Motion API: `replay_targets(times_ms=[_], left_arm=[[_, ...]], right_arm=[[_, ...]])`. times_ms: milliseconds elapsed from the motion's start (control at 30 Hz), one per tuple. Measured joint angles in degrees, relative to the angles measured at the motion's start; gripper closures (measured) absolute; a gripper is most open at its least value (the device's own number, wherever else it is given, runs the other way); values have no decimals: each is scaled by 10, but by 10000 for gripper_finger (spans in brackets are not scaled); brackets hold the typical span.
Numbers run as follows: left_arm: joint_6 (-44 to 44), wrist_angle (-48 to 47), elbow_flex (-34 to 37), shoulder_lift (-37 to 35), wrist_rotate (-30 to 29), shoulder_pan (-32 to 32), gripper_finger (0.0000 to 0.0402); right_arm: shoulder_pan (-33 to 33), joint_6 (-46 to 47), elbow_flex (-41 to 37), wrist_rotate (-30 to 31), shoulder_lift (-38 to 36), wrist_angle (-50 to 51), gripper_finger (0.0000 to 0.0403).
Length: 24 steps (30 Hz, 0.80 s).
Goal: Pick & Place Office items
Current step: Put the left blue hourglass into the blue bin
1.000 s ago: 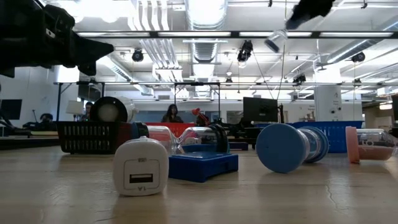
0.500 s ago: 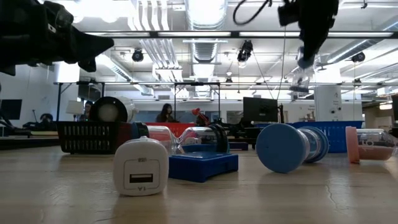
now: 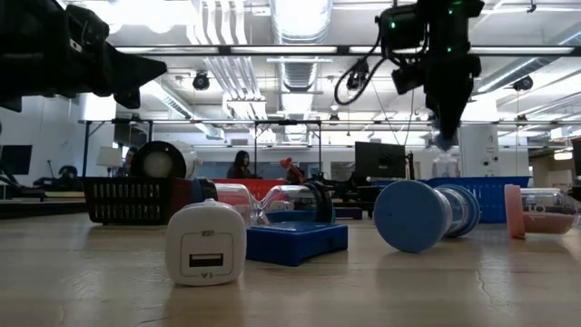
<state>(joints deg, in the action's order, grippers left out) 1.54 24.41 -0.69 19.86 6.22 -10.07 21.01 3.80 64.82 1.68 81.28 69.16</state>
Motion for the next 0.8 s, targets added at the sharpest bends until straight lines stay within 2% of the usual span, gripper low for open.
replay_targets(times_ms=[533, 800], left_arm=[[-13, 0, 0, 0, 2, 0, 387], [-28, 8, 0, 0, 2, 0, 390]], right_arm=[[33, -17, -90, -19, 1, -95, 209], [33, -24, -102, -25, 18, -116, 209]])
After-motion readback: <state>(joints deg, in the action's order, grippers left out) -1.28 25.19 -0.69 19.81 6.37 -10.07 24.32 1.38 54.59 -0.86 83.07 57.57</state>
